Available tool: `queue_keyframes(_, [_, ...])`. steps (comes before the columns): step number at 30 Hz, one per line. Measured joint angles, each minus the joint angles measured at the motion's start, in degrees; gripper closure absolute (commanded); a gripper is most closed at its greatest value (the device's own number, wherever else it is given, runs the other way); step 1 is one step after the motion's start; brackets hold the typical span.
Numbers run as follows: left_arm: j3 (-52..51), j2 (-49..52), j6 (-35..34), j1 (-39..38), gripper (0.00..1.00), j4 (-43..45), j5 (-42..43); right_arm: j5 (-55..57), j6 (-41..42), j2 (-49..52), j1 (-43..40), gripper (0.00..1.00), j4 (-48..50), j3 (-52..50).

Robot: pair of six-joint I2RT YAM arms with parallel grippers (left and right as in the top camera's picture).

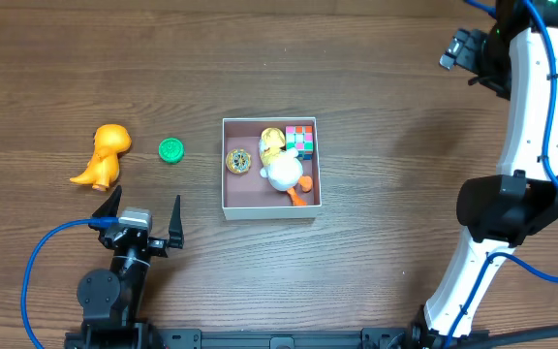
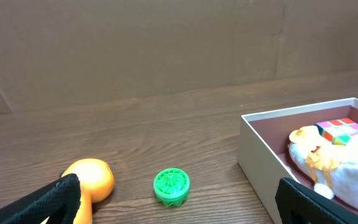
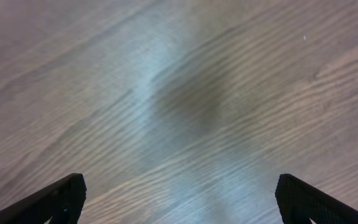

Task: Pack container
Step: 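Withdraw the right arm up and to the right of the box, then move the left gripper over the green lattice ball and lower it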

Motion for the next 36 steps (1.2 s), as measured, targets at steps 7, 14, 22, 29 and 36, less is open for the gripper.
queue_keyframes(7, [0.0,0.0,-0.2,0.0,0.00,-0.2,-1.8,0.1,0.0,0.0,-0.8,0.00,0.0,-1.4])
queue_keyframes(14, [0.0,0.0,-10.9,0.0,0.00,0.3,1.3,0.0,0.0,0.0,-0.8,0.00,0.0,-1.4])
queue_keyframes(22, [7.4,0.7,-13.2,0.0,0.00,-4.5,6.8,0.1,0.0,0.0,-0.8,0.00,0.1,-1.4])
queue_keyframes(29, [32.6,15.1,-4.1,0.0,0.00,-21.0,4.8,0.1,0.0,0.0,-0.8,0.00,0.3,-1.4])
queue_keyframes(36, [58.9,41.7,0.7,0.0,0.00,-42.6,4.7,0.1,0.0,0.0,-0.8,0.00,0.3,-1.4])
